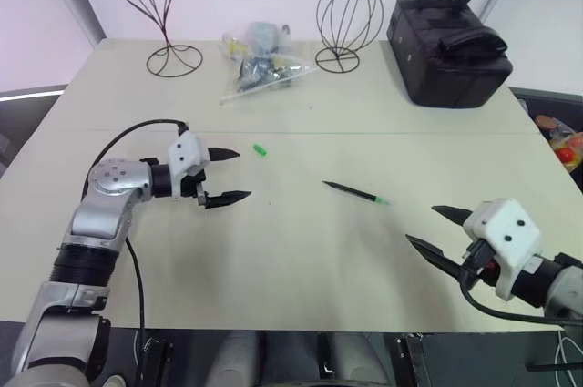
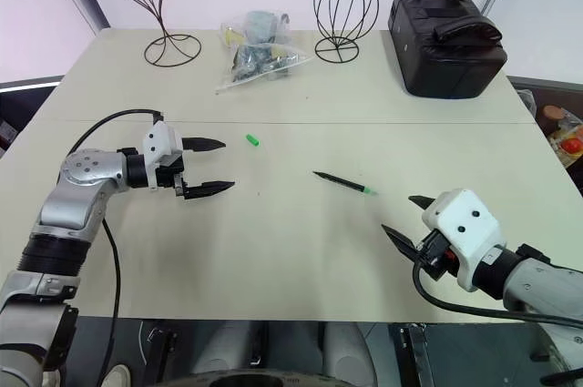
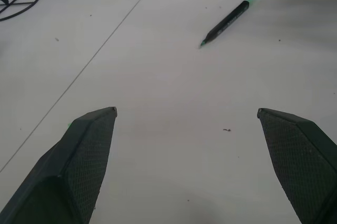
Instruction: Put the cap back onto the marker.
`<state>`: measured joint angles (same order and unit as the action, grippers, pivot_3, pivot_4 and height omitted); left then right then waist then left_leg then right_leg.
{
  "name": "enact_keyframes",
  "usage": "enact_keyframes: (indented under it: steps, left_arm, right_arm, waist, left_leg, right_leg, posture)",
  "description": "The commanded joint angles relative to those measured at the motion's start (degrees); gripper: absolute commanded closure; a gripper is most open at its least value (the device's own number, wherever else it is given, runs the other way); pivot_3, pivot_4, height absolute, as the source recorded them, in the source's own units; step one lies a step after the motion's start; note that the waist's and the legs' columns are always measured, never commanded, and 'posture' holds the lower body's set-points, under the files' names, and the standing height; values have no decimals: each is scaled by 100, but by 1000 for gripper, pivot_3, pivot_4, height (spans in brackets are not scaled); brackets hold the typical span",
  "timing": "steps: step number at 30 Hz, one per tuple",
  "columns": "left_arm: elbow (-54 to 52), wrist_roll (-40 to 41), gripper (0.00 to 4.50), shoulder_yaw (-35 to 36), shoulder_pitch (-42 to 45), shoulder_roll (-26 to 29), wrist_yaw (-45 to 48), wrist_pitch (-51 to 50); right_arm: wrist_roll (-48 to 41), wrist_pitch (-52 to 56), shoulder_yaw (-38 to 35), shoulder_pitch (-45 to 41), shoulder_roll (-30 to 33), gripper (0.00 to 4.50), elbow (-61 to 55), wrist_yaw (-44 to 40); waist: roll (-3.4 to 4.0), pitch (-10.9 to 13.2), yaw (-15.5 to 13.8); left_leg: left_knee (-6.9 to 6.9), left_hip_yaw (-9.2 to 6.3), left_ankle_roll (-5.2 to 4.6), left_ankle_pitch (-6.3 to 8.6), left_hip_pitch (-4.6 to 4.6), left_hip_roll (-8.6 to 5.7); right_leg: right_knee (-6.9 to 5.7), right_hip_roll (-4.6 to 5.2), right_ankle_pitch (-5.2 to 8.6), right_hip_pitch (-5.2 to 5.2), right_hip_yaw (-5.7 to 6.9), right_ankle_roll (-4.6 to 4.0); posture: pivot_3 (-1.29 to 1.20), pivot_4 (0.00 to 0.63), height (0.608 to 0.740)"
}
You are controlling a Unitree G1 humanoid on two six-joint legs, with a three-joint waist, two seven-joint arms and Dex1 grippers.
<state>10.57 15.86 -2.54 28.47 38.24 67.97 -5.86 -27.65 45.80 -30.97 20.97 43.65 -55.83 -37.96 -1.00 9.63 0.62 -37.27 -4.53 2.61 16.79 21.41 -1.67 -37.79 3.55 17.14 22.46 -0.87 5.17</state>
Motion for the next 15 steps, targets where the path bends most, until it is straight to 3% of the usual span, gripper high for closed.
enact_keyframes:
  steps: [1, 15]
  left_arm:
    - [-166, 104, 0, 171, 109, 32, -53, 12]
    - [-214, 164, 0, 171, 167, -10, -169, -122]
  right_arm:
    - [-21, -104, -47, -62, 26, 1253, -17, 41]
    - [-44, -68, -11, -146, 55, 1253, -20, 82]
  waist:
    - [0, 0, 0]
    - [0, 0, 0]
  left_leg:
    - [0, 0, 0, 0, 0, 0]
    - [-2, 0, 0, 0, 0, 0]
  right_leg:
    - [0, 0, 0, 0, 0, 0]
    - [-1, 0, 0, 0, 0, 0]
  posture:
    - [0, 150, 740]
    - [0, 150, 740]
